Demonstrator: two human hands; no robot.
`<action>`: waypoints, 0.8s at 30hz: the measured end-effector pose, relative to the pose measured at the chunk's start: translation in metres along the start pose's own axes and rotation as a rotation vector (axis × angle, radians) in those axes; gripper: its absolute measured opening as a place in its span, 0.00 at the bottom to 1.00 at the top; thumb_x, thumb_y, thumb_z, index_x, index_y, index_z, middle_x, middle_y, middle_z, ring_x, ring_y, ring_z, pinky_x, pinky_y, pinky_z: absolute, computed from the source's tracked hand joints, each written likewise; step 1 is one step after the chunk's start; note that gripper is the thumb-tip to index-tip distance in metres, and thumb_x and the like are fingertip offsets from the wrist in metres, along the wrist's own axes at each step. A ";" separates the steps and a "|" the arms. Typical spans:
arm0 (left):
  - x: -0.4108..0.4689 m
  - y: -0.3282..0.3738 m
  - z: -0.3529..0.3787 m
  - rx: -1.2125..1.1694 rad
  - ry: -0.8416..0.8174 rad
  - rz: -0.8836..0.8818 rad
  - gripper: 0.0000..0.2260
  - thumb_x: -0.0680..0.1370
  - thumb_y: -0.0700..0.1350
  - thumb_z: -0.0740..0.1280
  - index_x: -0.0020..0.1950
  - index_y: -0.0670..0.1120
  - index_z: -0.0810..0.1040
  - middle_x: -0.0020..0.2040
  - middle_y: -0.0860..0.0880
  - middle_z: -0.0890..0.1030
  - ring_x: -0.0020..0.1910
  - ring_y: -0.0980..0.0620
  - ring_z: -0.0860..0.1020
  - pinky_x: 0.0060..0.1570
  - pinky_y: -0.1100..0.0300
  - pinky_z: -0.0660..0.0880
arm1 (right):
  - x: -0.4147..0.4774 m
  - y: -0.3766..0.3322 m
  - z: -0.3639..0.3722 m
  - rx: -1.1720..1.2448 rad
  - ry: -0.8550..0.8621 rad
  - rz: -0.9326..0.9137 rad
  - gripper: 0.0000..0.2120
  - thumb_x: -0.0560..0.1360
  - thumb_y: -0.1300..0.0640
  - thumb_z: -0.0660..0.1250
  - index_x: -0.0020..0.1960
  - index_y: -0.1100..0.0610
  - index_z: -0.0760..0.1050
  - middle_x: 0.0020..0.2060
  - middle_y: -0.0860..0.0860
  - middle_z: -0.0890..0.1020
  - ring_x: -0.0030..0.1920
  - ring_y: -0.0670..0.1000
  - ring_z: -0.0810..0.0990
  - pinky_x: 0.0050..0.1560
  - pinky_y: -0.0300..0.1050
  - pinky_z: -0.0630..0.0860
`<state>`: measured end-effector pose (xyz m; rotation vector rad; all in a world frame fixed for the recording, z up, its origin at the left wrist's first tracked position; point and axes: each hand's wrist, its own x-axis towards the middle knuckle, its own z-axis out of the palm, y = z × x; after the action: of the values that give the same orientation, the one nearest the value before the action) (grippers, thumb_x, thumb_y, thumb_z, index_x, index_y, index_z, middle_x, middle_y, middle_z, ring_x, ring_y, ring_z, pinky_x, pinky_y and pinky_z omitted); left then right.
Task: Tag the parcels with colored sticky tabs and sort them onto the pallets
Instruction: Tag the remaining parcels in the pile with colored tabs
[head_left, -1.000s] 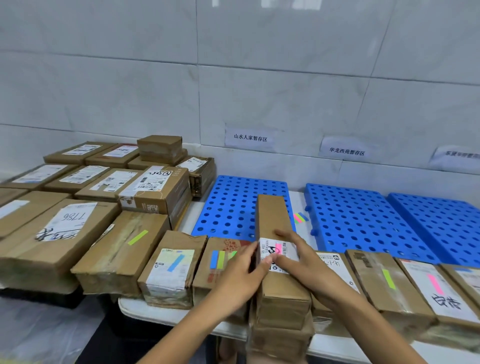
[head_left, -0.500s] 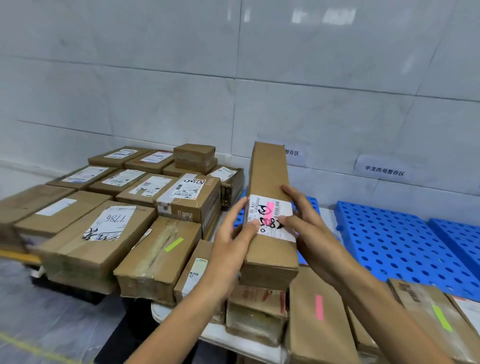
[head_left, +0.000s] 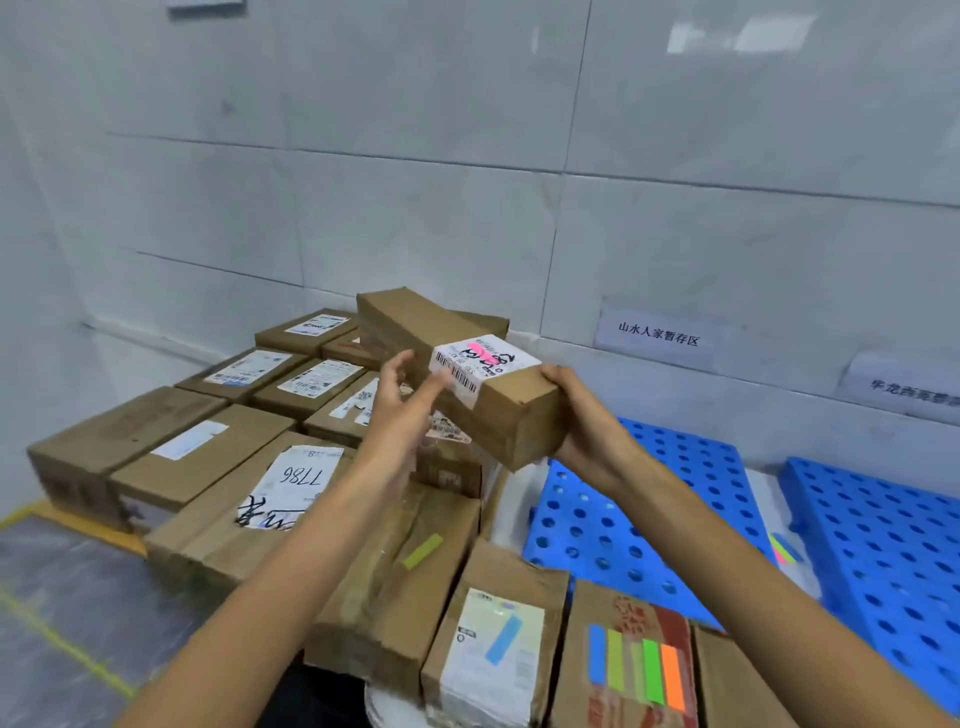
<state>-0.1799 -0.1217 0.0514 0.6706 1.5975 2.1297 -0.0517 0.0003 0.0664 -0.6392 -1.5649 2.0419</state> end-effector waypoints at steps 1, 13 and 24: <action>0.016 -0.002 -0.006 0.037 -0.014 -0.014 0.20 0.77 0.44 0.66 0.68 0.50 0.67 0.62 0.51 0.71 0.57 0.53 0.74 0.62 0.52 0.72 | 0.019 -0.001 -0.002 -0.015 0.026 -0.003 0.16 0.77 0.47 0.61 0.59 0.54 0.77 0.51 0.53 0.83 0.44 0.49 0.81 0.35 0.43 0.78; 0.093 -0.055 -0.043 0.527 -0.089 -0.036 0.15 0.79 0.35 0.59 0.64 0.44 0.73 0.65 0.47 0.73 0.63 0.51 0.71 0.60 0.60 0.68 | 0.171 0.020 -0.034 -0.155 0.585 -0.061 0.20 0.73 0.38 0.63 0.51 0.55 0.69 0.56 0.56 0.74 0.52 0.58 0.77 0.51 0.54 0.77; 0.081 -0.076 -0.060 0.741 -0.188 -0.051 0.20 0.78 0.39 0.64 0.70 0.42 0.67 0.68 0.45 0.71 0.64 0.48 0.72 0.59 0.62 0.67 | 0.068 0.075 -0.004 -0.654 0.244 -0.161 0.13 0.79 0.54 0.61 0.62 0.57 0.67 0.51 0.52 0.75 0.50 0.50 0.74 0.50 0.43 0.75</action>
<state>-0.2787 -0.1010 -0.0240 0.9934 2.2535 1.3442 -0.1089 0.0294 -0.0117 -0.9144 -2.0513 1.2589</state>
